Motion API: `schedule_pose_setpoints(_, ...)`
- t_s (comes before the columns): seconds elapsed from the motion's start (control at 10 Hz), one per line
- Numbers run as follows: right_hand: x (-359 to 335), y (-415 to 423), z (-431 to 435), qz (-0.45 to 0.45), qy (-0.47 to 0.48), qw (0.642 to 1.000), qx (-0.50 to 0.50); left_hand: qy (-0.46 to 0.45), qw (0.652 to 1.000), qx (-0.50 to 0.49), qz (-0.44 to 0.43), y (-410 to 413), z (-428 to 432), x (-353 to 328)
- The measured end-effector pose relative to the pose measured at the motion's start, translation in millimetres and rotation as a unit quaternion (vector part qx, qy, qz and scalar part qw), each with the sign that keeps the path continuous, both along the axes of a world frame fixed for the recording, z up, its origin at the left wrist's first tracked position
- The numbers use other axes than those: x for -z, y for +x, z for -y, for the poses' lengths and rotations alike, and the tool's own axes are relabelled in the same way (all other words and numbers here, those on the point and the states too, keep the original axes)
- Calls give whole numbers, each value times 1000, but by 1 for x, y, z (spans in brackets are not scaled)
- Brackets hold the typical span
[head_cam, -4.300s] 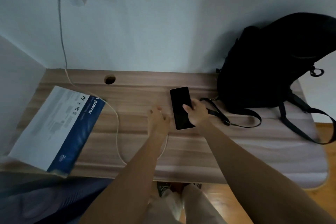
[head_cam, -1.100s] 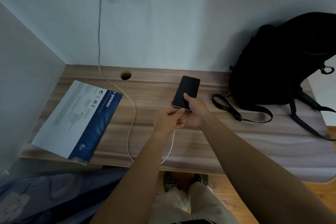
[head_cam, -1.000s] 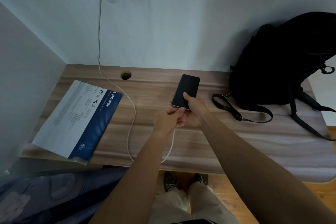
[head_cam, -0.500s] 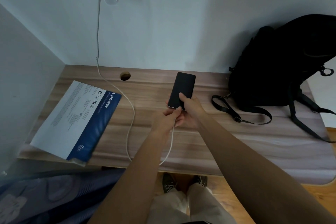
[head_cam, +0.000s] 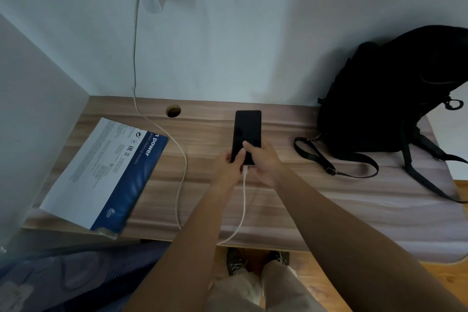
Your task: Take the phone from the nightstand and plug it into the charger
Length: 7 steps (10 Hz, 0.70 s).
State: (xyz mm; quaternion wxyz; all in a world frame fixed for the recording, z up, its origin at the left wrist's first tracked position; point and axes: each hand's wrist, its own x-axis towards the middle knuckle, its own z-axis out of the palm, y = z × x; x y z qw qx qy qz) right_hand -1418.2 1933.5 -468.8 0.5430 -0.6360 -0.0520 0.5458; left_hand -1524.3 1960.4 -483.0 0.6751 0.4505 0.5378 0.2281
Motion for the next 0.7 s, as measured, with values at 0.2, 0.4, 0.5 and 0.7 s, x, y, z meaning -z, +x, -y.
schedule_pose_setpoints(0.2, 29, -3, -6, 129, -76, 987, -63, 88, 975, 39, -202, 1, -9, 25)
schedule_pose_setpoints(0.4, 36, 4, -10, 314, -174, 924, -134, 110, 960, 55, -252, 3, -17, 29)
schedule_pose_setpoints(0.5, 41, 6, -13, 351, -182, 909, -135, 127, 955, 49, -262, 0, -20, 31)
schedule_pose_setpoints(0.7, 50, 14, -11, 413, -218, 872, -147, 137, 958, 37, -249, -1, -23, 33)
